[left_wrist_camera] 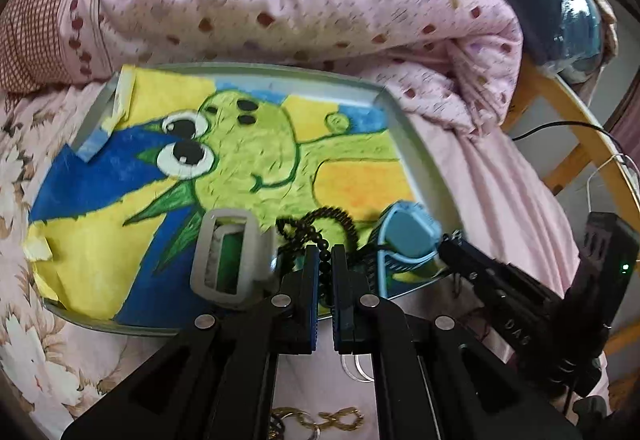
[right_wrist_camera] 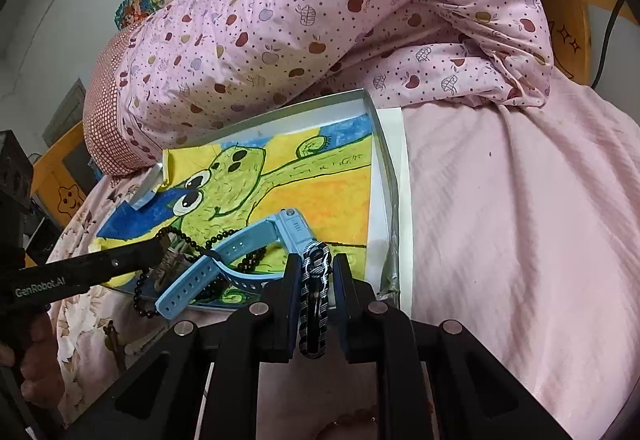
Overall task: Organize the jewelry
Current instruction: 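Carry the bracelet and necklace into the grey tray and open both tools, then withdraw both tools from the tray and move the left tool toward the gold chain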
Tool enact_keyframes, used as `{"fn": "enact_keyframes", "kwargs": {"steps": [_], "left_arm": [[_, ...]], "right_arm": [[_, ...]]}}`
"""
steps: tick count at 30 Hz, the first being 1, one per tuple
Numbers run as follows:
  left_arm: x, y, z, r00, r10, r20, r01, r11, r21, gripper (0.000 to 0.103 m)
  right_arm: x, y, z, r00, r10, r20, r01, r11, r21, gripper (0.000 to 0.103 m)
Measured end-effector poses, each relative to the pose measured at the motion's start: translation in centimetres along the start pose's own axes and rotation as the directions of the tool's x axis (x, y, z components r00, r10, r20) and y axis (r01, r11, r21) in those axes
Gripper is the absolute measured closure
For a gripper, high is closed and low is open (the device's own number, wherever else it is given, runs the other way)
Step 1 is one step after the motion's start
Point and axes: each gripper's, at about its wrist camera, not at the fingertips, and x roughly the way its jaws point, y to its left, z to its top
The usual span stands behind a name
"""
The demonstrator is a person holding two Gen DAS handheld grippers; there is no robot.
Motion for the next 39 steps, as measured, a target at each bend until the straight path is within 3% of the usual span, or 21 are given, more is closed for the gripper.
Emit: {"fn": "enact_keyframes", "kwargs": {"steps": [6,9,11,15,20,21,24,25,29,33,35,39], "left_arm": [[-0.2,0.2,-0.3,1.0,0.009,0.006,-0.01,1.0,0.02,0.099],[-0.4,0.2,-0.3,1.0,0.028,0.008,-0.028,0.999,0.029,0.098],[-0.7,0.3,-0.2,1.0,0.025,0.007,-0.025,1.0,0.019,0.093],[-1.5,0.5,0.0,0.999,0.023,0.038,-0.024,1.0,0.009,0.066],[-2.7,0.6,0.3,0.997,0.038,0.067,-0.038,0.999,0.005,0.056],[-3.0,0.7,0.3,0.996,0.042,0.074,-0.042,0.999,0.004,0.051],[-4.0,0.9,0.1,0.994,0.055,0.098,-0.056,0.998,0.003,0.046],[-4.2,0.9,0.0,0.993,0.064,0.103,-0.065,0.998,0.004,0.034],[-5.9,1.2,-0.4,0.985,0.065,0.157,-0.065,0.998,-0.008,0.027],[-7.5,1.0,-0.9,0.971,0.099,0.217,-0.1,0.995,-0.005,0.008],[-8.4,0.9,-1.4,0.961,0.118,0.25,-0.123,0.992,0.002,0.008],[-9.9,0.6,-2.3,0.946,0.148,0.287,-0.163,0.986,0.028,0.007]], "right_arm": [[-0.1,0.2,0.0,1.0,-0.012,-0.001,0.012,1.0,-0.018,0.087],[-0.1,0.2,0.0,1.0,-0.01,0.003,0.01,1.0,-0.014,0.079],[-0.4,0.1,0.1,1.0,-0.012,0.014,0.012,1.0,-0.014,0.076],[-0.9,0.2,0.3,0.999,-0.017,0.036,0.018,1.0,-0.02,0.066],[-1.6,0.4,0.7,0.998,-0.033,0.061,0.035,0.999,-0.022,0.052],[-1.8,0.4,0.8,0.997,-0.036,0.069,0.037,0.999,-0.021,0.046],[-2.5,0.6,1.0,0.994,-0.039,0.1,0.042,0.999,-0.023,0.033],[-2.7,0.7,1.1,0.994,-0.04,0.106,0.043,0.999,-0.025,0.03],[-3.8,1.3,1.4,0.988,-0.048,0.148,0.054,0.998,-0.037,0.022],[-5.1,2.0,1.4,0.98,-0.059,0.189,0.071,0.996,-0.057,0.013],[-5.7,2.5,1.5,0.977,-0.06,0.206,0.076,0.995,-0.07,0.007],[-7.3,3.5,1.2,0.966,-0.055,0.254,0.082,0.992,-0.095,0.005]]}}
